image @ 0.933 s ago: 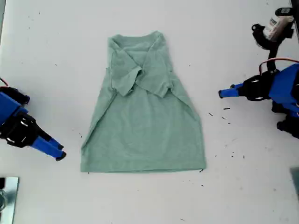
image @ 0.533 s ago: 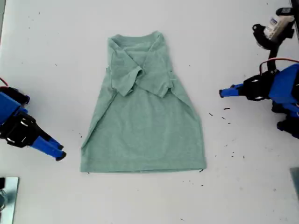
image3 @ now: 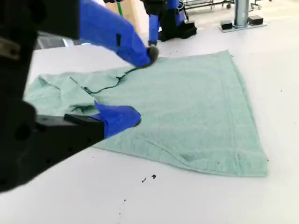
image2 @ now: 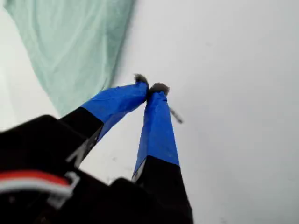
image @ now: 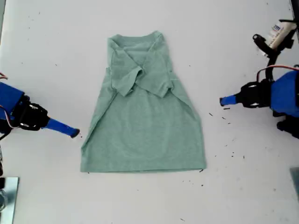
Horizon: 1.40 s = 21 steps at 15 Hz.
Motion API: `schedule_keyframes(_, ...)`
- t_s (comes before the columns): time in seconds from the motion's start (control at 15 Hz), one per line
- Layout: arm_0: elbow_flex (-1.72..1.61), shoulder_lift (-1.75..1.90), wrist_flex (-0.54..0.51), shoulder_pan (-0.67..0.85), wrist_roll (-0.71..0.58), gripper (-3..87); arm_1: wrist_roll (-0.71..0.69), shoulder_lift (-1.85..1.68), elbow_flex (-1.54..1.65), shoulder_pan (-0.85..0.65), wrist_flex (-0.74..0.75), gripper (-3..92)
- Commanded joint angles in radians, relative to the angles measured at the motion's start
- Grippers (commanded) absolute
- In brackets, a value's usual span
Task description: Fold t shirt
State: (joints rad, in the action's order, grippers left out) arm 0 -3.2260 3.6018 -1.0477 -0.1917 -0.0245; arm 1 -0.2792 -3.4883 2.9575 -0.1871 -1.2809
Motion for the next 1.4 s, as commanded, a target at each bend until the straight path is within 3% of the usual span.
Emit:
schedule_keyframes(0.0,0.003,0.005,0.005,0.091,0.04,-0.2,0.032,0.206,-0.29,0.074,0.0,1.5)
schedule_keyframes(0.13,0.008,0.005,0.015,0.023,0.04,-0.2,0.021,0.707,-0.701,0.163,-0.097,1.5)
schedule_keyframes(0.33,0.003,0.005,-0.006,0.046,0.032,-0.2,0.123,1.226,-1.239,0.337,-0.416,3.8)
schedule_keyframes(0.4,0.003,0.005,-0.006,0.058,0.032,-0.2,0.152,1.333,-1.338,0.388,-0.46,25.5)
schedule_keyframes(0.47,0.003,0.005,-0.008,0.061,0.038,-0.2,0.176,1.393,-1.374,0.42,-0.454,36.0)
schedule_keyframes(0.53,0.003,0.005,-0.008,0.066,0.038,-0.2,0.187,1.451,-1.393,0.44,-0.449,37.7)
schedule_keyframes(1.07,0.002,0.005,-0.006,0.052,0.038,-0.2,0.25,1.936,-1.402,0.506,-0.244,31.9)
schedule_keyframes(1.2,0.002,0.005,-0.006,0.037,0.04,-0.2,0.268,2.066,-1.374,0.522,-0.141,25.3)
schedule_keyframes(1.33,0.002,0.005,-0.006,0.029,0.048,-0.2,0.29,2.146,-1.301,0.529,-0.031,4.9)
